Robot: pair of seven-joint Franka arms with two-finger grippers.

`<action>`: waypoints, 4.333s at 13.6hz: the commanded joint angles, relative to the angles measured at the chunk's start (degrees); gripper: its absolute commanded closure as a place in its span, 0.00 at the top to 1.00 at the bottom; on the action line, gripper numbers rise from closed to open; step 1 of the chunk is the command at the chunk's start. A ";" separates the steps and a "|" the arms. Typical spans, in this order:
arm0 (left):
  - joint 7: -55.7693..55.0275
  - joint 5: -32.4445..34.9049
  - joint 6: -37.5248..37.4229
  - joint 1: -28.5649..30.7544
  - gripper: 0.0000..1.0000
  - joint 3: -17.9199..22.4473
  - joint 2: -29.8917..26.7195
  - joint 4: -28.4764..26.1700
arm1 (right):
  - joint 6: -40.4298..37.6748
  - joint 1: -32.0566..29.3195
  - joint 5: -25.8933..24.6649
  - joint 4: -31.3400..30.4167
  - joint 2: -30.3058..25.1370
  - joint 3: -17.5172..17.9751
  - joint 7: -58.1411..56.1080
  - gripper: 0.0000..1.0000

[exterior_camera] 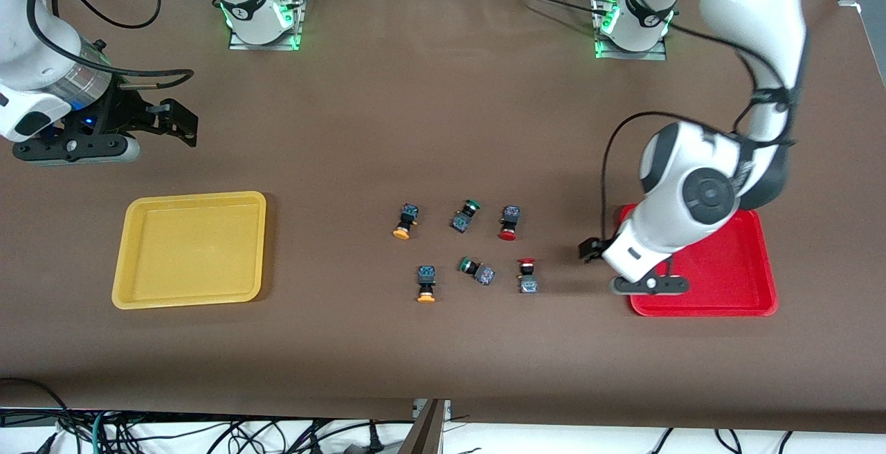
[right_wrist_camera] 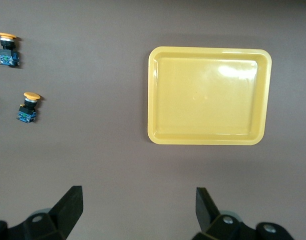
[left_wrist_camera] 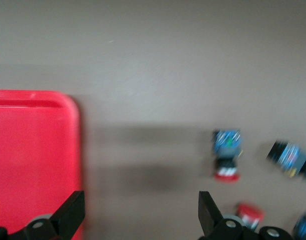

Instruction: Place red and yellow buttons in trays

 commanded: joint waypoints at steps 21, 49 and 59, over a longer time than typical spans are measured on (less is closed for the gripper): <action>-9.51 3.19 24.58 -8.28 0.17 1.13 15.01 -0.30 | 28.34 17.61 5.82 2.47 28.99 0.94 16.69 1.00; 48.67 3.10 7.62 20.28 1.00 0.60 1.91 -14.28 | 22.06 11.30 8.11 -7.63 25.06 -7.37 -1.57 0.00; 21.48 2.14 -11.02 15.91 1.00 -15.04 -2.93 -3.56 | 29.35 1.10 9.07 -7.28 32.62 -14.53 -27.13 0.68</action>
